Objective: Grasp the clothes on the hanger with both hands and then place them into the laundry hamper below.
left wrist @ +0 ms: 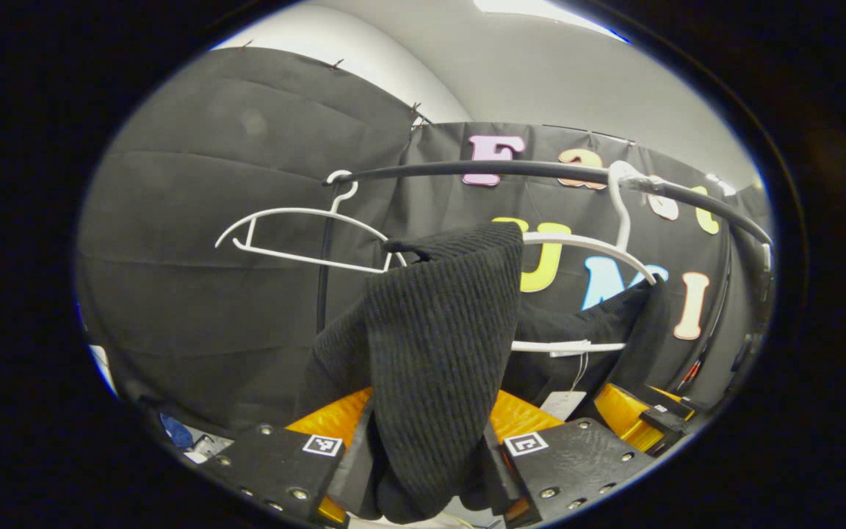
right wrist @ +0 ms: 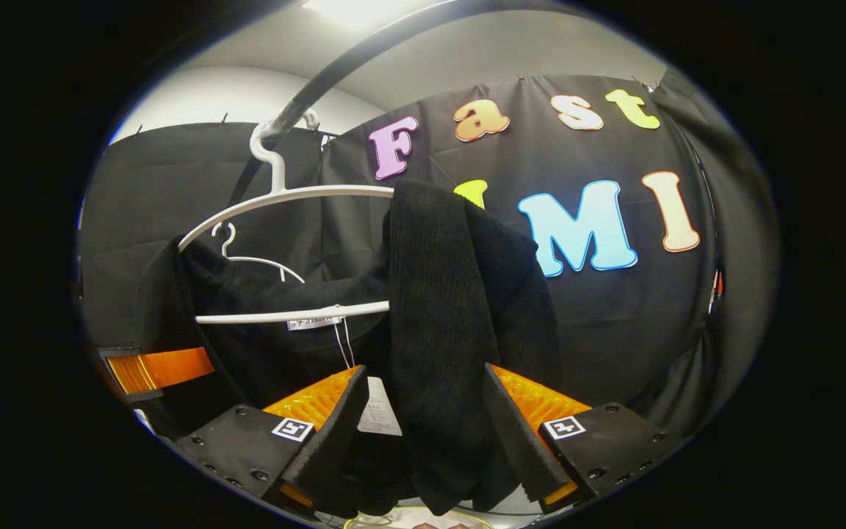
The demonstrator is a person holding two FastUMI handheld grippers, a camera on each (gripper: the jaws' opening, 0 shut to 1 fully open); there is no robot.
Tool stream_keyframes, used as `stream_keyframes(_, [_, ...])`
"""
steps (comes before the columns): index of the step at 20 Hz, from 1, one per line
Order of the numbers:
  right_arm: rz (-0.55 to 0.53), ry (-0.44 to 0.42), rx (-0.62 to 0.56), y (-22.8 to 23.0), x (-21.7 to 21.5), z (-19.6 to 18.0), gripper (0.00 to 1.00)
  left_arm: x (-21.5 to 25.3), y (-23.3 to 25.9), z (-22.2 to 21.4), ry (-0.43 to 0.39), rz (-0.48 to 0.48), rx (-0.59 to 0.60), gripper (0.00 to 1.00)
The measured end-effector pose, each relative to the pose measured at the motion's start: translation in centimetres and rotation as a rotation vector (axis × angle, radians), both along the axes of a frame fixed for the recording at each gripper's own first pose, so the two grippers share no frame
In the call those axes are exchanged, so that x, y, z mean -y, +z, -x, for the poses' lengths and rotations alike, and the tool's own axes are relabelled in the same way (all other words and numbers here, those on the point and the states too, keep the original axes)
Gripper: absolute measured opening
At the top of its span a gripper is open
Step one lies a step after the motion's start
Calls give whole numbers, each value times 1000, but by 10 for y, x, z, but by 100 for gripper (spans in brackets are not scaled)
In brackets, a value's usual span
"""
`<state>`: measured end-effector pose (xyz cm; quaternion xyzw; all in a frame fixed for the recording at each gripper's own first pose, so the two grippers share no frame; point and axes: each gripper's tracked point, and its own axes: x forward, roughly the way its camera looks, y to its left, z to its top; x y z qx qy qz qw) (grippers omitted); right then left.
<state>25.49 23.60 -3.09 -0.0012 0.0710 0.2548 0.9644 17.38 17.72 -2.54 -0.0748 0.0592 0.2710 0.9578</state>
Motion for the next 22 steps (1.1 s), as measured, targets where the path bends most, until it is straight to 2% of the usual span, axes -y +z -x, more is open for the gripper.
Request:
stream_keyframes(1, [0,0,-2,-1,-1,0,98,2,0,-3,-18,-11,0,65])
stream_keyframes(2, [-3,1,-4,-2,-3,-2,98,-4,3,0,4,-31,-1,52])
stream_keyframes(4, [-6,-3,-6,-1,-6,-6,98,1,3,-7,-36,-49,-6,27])
stream_keyframes(5, [-7,-8,-5,-1,-5,-9,98,0,7,-4,-5,-78,-5,27])
stream_keyframes(6, [-11,-14,-7,-1,-5,-12,98,-5,14,-1,11,-88,3,16])
stream_keyframes(7, [-14,-19,-9,-2,-6,-15,98,5,13,-8,-39,-77,12,4])
stream_keyframes(10, [-10,-44,-5,-1,-3,-24,98,16,14,-9,-86,-87,5,5])
stream_keyframes(14, [6,-65,10,1,-1,-38,98,19,18,-8,-91,-91,20,4])
stream_keyframes(15, [5,-63,10,1,-2,-41,92,17,18,-7,-87,-78,25,4])
stream_keyframes(17, [5,-68,17,3,2,-45,90,13,17,-2,-76,-53,32,4])
stream_keyframes(18, [5,-70,22,6,6,-46,95,10,19,0,-71,-47,35,4])
stream_keyframes(22, [12,-58,59,9,11,-54,47,8,22,6,-69,-49,34,4])
